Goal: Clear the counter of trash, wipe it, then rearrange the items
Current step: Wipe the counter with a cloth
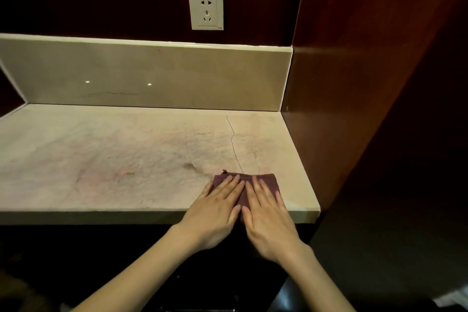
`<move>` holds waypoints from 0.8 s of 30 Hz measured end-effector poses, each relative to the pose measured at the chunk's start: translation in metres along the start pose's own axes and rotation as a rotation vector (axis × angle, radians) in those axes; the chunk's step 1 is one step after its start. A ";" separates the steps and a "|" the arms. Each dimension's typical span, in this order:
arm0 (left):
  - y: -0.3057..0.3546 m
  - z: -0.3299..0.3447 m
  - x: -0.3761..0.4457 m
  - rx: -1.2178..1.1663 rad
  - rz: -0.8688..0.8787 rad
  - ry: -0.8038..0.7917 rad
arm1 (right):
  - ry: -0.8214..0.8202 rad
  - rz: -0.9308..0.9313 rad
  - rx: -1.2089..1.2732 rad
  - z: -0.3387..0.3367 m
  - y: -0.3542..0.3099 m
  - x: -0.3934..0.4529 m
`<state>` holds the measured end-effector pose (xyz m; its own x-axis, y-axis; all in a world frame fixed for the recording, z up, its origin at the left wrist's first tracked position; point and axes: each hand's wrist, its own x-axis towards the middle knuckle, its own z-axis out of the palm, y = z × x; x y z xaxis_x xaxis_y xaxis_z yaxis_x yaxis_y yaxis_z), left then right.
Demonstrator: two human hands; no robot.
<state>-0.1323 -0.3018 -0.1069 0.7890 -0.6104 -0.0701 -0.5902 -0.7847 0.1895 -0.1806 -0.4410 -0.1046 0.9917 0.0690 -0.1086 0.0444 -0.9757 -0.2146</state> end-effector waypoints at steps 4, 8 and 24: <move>-0.005 0.002 0.006 -0.027 -0.001 0.005 | 0.003 0.022 -0.006 0.001 -0.003 0.011; -0.017 -0.004 0.020 -0.034 -0.021 -0.003 | 0.004 0.029 0.002 -0.003 -0.004 0.033; -0.101 -0.040 0.155 0.014 -0.010 -0.114 | -0.056 0.108 0.041 -0.028 0.003 0.183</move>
<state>0.0567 -0.3125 -0.0981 0.7709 -0.6099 -0.1835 -0.5851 -0.7920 0.1742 0.0046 -0.4376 -0.0978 0.9820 -0.0236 -0.1873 -0.0687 -0.9689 -0.2377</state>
